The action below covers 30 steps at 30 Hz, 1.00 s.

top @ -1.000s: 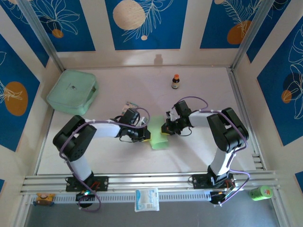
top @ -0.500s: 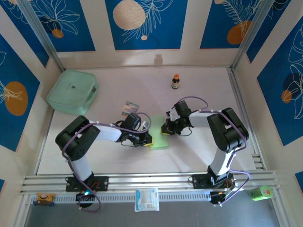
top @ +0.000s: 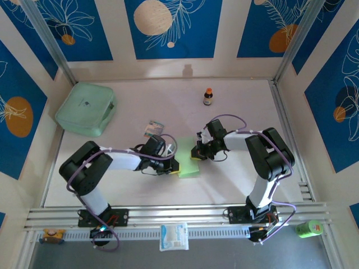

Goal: Fold a paper plane with a square sheet of paper (pick it up from the middle)
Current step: First fold the square sheet of paper in half at the center of the table.

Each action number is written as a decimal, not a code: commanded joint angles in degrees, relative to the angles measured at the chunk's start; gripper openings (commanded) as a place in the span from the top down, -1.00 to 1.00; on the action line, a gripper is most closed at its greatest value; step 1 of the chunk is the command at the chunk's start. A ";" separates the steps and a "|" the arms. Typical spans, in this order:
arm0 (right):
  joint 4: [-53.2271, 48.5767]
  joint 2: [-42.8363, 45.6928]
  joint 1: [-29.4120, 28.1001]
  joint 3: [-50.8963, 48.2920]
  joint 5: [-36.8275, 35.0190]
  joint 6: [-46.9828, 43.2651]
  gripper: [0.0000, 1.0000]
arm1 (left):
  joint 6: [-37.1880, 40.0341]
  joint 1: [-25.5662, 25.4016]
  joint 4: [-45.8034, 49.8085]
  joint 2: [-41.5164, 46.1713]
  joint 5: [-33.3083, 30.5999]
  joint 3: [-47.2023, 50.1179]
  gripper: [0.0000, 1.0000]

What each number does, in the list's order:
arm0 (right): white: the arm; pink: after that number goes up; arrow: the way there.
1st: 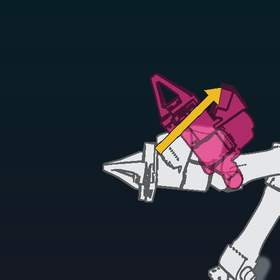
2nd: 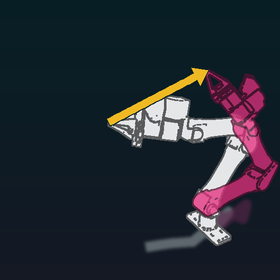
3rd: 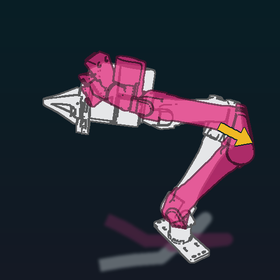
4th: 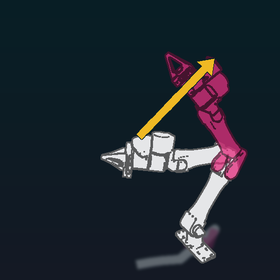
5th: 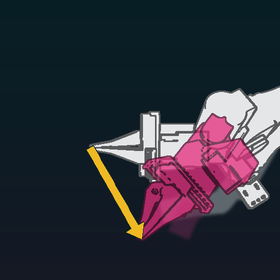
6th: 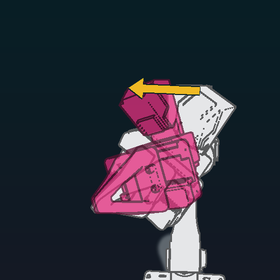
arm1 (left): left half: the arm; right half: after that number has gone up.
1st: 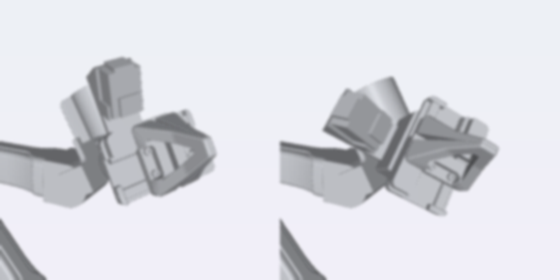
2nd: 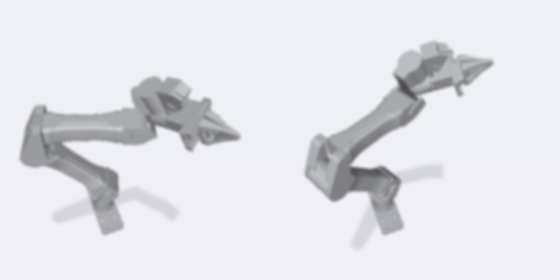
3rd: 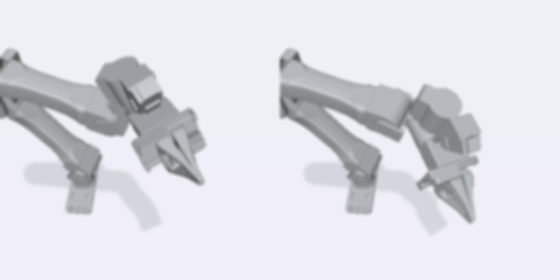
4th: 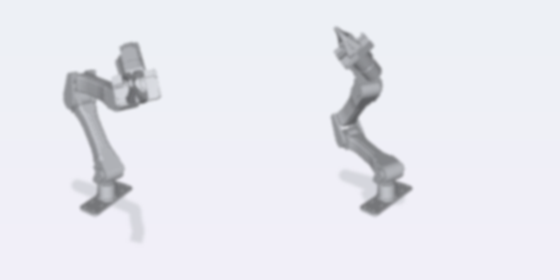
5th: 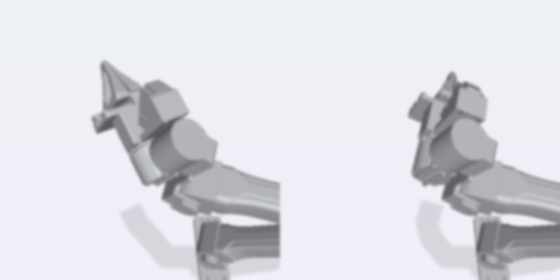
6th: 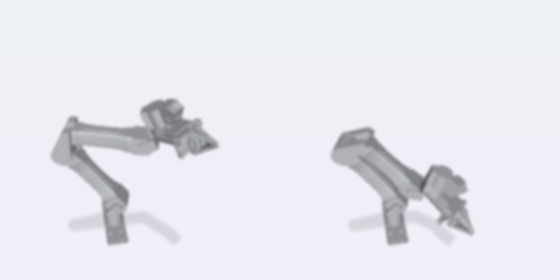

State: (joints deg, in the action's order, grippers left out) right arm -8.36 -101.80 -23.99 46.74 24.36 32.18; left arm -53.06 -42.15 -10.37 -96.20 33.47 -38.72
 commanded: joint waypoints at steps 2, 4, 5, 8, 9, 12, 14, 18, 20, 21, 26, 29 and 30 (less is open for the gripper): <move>-5.79 -1.46 0.17 -2.50 -5.55 0.62 1.00 | -3.48 -0.56 -2.84 -0.64 1.51 -2.27 1.00; -5.79 -1.36 0.17 -2.50 -5.55 0.60 1.00 | -3.18 -0.72 -1.91 -2.09 1.43 -2.67 1.00; -5.79 -1.32 0.15 -2.56 -5.55 0.60 1.00 | -2.75 -0.79 -0.88 -2.78 1.21 -2.72 1.00; -5.70 -1.23 0.17 -2.67 -5.68 0.60 1.00 | -1.76 -1.38 0.20 -4.05 1.63 -1.86 1.00; -5.70 -1.21 0.17 -2.71 -5.73 0.69 1.00 | -1.26 -1.69 0.77 -4.17 1.76 -1.63 1.00; -5.70 -1.21 0.17 -2.76 -5.81 0.69 1.00 | 2.43 -2.84 6.79 -3.60 0.01 -1.94 1.00; -5.70 -1.21 0.26 -2.78 -5.84 0.69 1.00 | 5.96 -3.98 12.42 -2.65 -1.69 -3.03 1.00; -5.63 -1.39 0.26 -2.71 -5.81 0.65 1.00 | 9.37 -5.59 18.08 -1.63 -3.65 -3.42 1.00; -5.62 -1.38 0.26 -2.75 -5.81 0.60 1.00 | 9.20 -5.82 18.11 -1.29 -3.92 -2.41 1.00; -5.70 -1.38 0.26 -2.71 -5.73 0.60 1.00 | 9.04 -6.05 17.81 -0.97 -3.93 -1.72 1.00; -5.53 -1.03 0.26 -2.84 -5.49 0.60 1.00 | 9.10 -7.45 18.40 1.61 -5.14 0.35 1.00; -4.64 -0.95 0.08 -2.80 -4.16 0.58 1.00 | 9.28 -7.85 19.17 5.85 -6.54 0.40 1.00; -4.04 -0.73 -0.14 -2.78 -3.29 0.91 1.00 | 9.39 -7.77 19.69 8.13 -7.90 0.19 1.00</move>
State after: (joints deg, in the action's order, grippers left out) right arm -8.14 -101.49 -23.99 46.37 24.51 32.60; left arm -45.01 -49.21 3.97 -92.58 28.08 -39.22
